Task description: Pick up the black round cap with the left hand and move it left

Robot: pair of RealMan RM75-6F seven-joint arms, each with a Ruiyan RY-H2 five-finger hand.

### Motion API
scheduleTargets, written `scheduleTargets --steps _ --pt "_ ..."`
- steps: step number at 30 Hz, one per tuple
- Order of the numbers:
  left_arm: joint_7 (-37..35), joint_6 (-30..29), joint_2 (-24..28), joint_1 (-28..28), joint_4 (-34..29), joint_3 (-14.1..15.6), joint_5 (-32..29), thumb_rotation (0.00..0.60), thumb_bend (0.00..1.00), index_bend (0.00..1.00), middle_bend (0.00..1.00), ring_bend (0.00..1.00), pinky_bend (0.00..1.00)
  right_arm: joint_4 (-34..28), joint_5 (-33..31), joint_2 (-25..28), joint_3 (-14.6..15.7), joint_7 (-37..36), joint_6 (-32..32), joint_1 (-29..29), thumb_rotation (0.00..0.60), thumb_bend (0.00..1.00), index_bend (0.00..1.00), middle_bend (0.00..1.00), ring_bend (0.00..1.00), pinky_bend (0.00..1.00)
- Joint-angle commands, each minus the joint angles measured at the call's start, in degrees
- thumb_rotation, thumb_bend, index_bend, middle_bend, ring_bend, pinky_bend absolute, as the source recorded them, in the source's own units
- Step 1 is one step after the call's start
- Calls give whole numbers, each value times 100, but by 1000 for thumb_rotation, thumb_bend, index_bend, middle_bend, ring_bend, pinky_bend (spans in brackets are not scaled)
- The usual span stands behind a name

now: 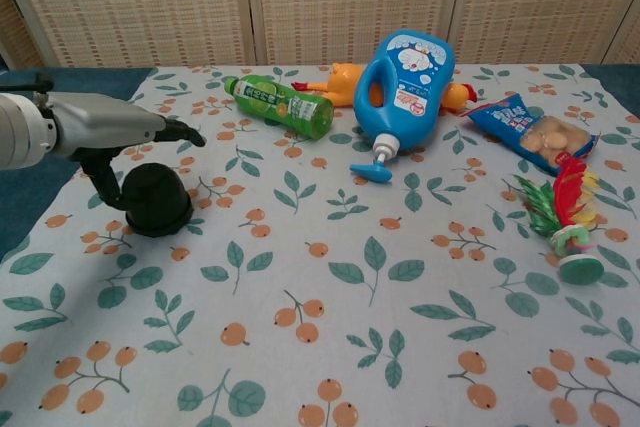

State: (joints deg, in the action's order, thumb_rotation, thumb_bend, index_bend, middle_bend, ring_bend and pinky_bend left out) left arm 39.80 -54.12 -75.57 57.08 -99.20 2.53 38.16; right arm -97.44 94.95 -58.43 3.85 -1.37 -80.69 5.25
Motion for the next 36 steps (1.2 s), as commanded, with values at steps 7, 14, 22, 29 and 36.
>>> scheduleTargets --steps 7,14,22,29,36 --pt "264 -204 -112 -55 75 87 -100 600 356 42 84 0 117 -5 -2 0 3 6 10 3 600 158 0 0 0 0" --pt "233 -115 -236 -116 281 90 -37 600 357 165 194 0 117 -7 -22 -6 -2 27 35 10 600 159 0 0 0 0" --pt "245 -166 -298 -177 373 63 114 600 362 291 259 44 138 -6 -47 -11 -9 38 57 17 600 159 0 0 0 0" --pt "225 -228 -294 -241 361 19 296 600 367 320 272 64 146 -27 -68 -2 -5 57 85 21 600 159 0 0 0 0" --pt "185 -318 -338 -295 431 -13 481 600 365 423 402 149 169 -27 -65 0 -1 56 93 24 600 158 0 0 0 0"
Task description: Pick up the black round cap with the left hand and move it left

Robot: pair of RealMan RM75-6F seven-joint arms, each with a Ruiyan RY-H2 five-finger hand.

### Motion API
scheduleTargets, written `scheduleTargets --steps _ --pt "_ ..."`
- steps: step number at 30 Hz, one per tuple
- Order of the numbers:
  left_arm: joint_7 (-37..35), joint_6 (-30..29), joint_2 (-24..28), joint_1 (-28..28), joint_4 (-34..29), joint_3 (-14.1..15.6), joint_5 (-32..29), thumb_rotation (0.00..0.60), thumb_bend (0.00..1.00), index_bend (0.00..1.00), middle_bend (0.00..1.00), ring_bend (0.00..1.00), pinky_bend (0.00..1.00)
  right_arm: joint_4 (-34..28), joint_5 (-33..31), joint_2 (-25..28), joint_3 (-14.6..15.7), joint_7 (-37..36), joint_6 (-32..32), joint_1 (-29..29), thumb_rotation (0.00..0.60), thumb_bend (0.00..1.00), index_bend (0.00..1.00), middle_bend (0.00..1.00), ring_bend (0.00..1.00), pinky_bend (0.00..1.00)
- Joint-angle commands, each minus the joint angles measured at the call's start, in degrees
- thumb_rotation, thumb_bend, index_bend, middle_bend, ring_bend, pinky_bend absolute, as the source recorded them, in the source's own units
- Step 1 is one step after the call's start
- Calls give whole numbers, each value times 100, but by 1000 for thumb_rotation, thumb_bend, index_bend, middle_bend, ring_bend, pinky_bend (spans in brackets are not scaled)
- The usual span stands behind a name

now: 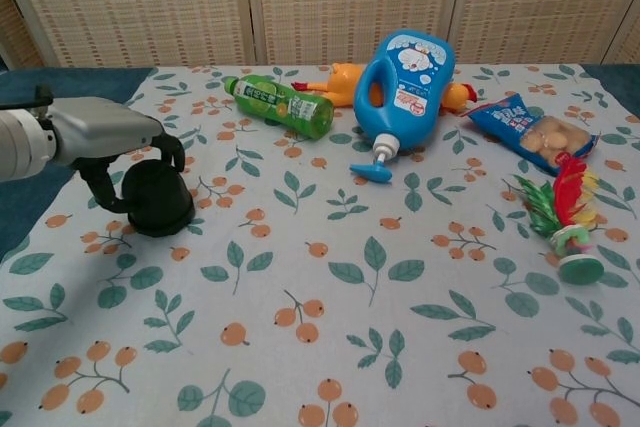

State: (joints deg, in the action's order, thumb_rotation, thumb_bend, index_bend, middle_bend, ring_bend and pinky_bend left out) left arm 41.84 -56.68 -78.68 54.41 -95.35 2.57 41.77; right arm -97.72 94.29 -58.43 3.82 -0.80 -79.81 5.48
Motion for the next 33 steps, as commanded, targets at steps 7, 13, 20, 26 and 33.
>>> scheduleTargets --steps 7,13,20,26,33 --pt "11 -183 271 -54 -359 -136 319 600 364 474 466 187 170 -3 -45 -7 -5 35 61 19 600 159 0 0 0 0" --pt "227 -354 593 -52 -761 -202 234 600 365 484 474 192 172 -21 -49 2 -13 43 19 1 600 159 0 0 0 0" --pt "400 -381 757 -223 -542 25 -88 600 367 487 475 199 174 -26 7 19 0 18 -57 -30 600 159 0 0 0 0" --pt "172 -288 511 -508 333 149 -144 600 372 486 472 201 169 -32 30 8 19 53 -33 -28 600 159 0 0 0 0" --pt "-381 561 488 -594 795 89 -335 600 374 396 414 180 147 -49 -26 -20 -5 116 -14 -25 600 158 0 0 0 0"
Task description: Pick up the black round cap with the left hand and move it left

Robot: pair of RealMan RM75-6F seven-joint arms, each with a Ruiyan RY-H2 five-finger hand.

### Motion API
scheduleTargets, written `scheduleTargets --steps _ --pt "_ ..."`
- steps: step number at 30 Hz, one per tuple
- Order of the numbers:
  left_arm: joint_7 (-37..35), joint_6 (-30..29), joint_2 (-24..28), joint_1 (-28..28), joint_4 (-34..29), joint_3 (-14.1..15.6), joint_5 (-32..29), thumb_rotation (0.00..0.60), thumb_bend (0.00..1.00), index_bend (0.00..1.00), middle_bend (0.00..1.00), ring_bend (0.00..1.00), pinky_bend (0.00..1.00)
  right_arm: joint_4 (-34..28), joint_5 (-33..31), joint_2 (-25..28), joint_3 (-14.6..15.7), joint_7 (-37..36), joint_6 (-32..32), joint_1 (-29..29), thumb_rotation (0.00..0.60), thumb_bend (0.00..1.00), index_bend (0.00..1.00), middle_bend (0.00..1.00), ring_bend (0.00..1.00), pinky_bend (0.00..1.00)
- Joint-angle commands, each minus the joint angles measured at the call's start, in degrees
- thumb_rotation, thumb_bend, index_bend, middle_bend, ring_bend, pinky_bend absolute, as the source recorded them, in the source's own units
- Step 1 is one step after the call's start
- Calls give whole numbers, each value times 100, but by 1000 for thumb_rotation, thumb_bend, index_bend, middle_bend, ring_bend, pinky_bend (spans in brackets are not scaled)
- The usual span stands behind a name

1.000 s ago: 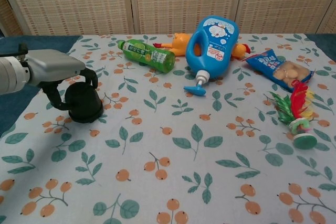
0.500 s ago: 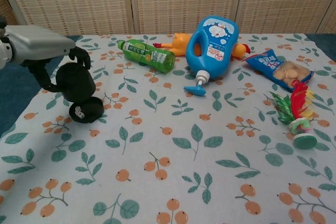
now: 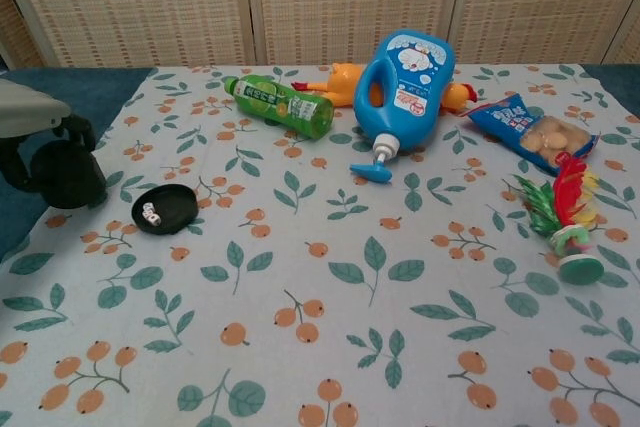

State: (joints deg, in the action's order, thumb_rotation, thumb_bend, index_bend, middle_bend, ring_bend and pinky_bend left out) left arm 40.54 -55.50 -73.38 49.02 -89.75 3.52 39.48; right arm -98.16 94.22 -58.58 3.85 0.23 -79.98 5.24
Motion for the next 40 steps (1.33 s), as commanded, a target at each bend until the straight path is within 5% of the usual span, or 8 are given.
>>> scheduleTargets --steps 1,4,8,19,22,25,30,40 --pt "-286 499 -65 -56 285 -10 -84 600 375 366 383 165 143 -13 -28 -6 -14 15 5 0 600 159 0 0 0 0" --pt "-350 625 -147 -60 447 -12 -32 600 375 285 313 124 141 -28 -45 5 -21 -5 -7 -7 600 159 0 0 0 0" --pt "-635 702 -136 -104 496 -133 109 600 371 6 37 10 171 -39 -61 5 -18 31 15 -7 600 159 0 0 0 0" --pt "-1485 514 407 -396 -67 -380 960 600 357 0 0 0 187 -62 -58 -12 -13 110 27 -9 600 158 0 0 0 0" --pt "-1748 -99 846 -715 -634 -410 1486 600 363 0 0 0 157 -46 -35 -11 -20 111 -36 -31 600 159 0 0 0 0" --pt "-2542 -1468 1145 -1562 -1020 -231 2731 600 378 0 0 0 106 -8 -23 -19 -26 120 -87 -52 600 159 0 0 0 0" --pt "-4010 -3589 514 -3273 97 533 4355 600 387 0 0 0 61 67 -154 -149 -112 426 -214 -130 600 159 0 0 0 0" --pt "-4381 -4000 478 -3865 574 487 4753 600 399 0 0 0 59 14 -321 -330 -224 856 -373 -231 600 159 0 0 0 0"
